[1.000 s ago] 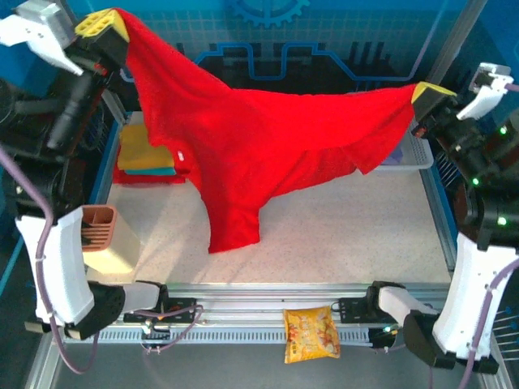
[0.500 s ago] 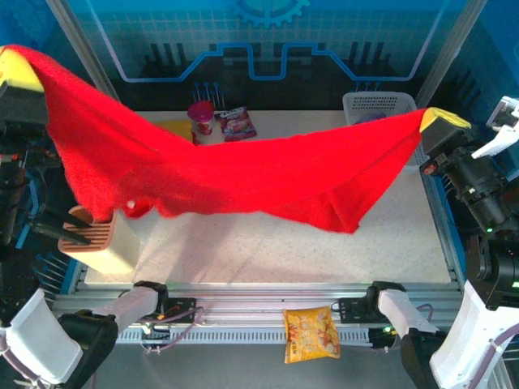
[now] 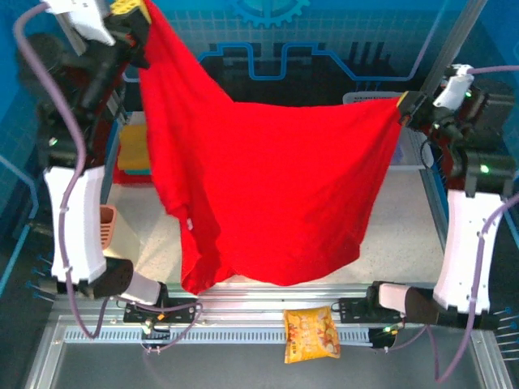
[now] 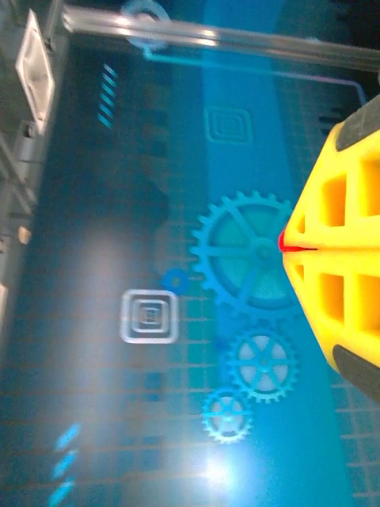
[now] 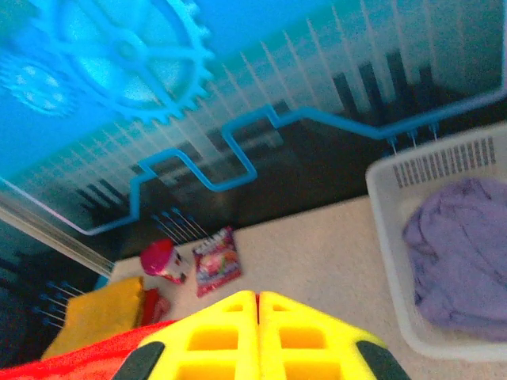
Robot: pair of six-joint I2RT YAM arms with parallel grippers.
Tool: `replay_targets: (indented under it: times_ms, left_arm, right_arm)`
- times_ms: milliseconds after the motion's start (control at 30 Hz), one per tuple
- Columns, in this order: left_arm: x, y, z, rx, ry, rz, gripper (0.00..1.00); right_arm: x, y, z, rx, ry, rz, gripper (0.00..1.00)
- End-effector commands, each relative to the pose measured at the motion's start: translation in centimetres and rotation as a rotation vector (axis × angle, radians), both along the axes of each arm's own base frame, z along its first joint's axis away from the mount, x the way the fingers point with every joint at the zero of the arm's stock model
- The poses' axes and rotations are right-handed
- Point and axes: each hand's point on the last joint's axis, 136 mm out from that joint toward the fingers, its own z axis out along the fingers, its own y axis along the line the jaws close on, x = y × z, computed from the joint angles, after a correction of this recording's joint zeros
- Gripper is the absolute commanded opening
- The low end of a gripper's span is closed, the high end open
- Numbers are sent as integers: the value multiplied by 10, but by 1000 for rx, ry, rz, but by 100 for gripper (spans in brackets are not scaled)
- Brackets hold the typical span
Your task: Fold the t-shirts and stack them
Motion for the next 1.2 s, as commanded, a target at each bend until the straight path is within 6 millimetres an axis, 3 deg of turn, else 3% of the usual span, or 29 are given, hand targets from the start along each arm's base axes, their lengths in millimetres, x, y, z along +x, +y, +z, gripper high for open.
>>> replay_targets:
  times_ms: [0, 167, 300, 400, 500, 633, 733, 867, 1000, 1067, 1167]
  left_arm:
    - [40, 10, -18, -18, -2, 17, 0]
    - [115, 23, -104, -79, 175, 1, 0]
    - [157, 31, -178, -92, 282, 13, 0]
    - [177, 30, -226, -86, 349, -8, 0]
    - [184, 22, -261, -68, 383, -59, 0]
    - [184, 13, -290, -64, 407, -110, 0]
    - [173, 7, -290, -61, 405, -137, 0]
    - [134, -4, -266, -19, 358, -158, 0]
    - [62, -24, -235, 65, 276, -192, 0]
    - [24, -25, -220, 63, 235, -173, 0]
    - [-34, -29, -213, 58, 232, -195, 0]
  right_arm:
    - [23, -3, -13, 10, 5, -3, 0]
    - [72, -5, -80, 10, 143, 24, 0]
    - [113, -3, -130, 1, 209, 44, 0]
    - [142, 10, -157, -34, 233, 88, 0]
    - [160, 22, -179, -96, 255, 119, 0]
    - [171, 25, -210, -95, 287, 141, 0]
    - [165, 31, -222, -74, 312, 177, 0]
    - [133, 43, -208, -76, 283, 212, 0]
    - [78, 56, -173, -77, 199, 257, 0]
    - [49, 57, -160, -89, 160, 250, 0]
    - [5, 60, -154, -100, 158, 248, 0]
